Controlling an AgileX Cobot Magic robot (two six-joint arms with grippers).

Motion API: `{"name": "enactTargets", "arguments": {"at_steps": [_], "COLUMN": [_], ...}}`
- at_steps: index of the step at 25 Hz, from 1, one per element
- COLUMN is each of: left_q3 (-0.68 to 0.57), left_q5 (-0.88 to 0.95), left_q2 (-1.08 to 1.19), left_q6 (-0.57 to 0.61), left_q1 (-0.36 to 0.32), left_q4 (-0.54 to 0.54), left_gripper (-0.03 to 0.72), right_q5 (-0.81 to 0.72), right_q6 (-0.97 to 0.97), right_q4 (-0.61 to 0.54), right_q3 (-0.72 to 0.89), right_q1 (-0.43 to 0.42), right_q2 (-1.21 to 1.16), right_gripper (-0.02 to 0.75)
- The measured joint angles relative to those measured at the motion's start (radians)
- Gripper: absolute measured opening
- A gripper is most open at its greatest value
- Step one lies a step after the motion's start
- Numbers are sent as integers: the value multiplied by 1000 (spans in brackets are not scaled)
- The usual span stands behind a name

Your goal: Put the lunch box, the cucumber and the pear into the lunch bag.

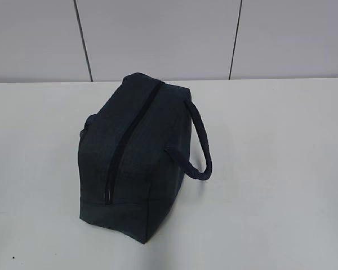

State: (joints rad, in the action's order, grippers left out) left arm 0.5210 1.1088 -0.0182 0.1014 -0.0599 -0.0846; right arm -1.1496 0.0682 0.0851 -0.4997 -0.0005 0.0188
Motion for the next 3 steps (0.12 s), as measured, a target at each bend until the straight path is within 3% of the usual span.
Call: {"name": "enactTargets", "arguments": {"at_steps": [3], "left_q3": [0], "left_q5": [0], "left_q2": [0], "left_q6": [0], "left_q1": [0], "left_q4": [0], "left_gripper": [239], "right_q5": [0], "right_q6": [0], "right_q4": [0], "right_q3": [0], "right_q1": [0], "right_q2": [0], "right_gripper": [407]}}
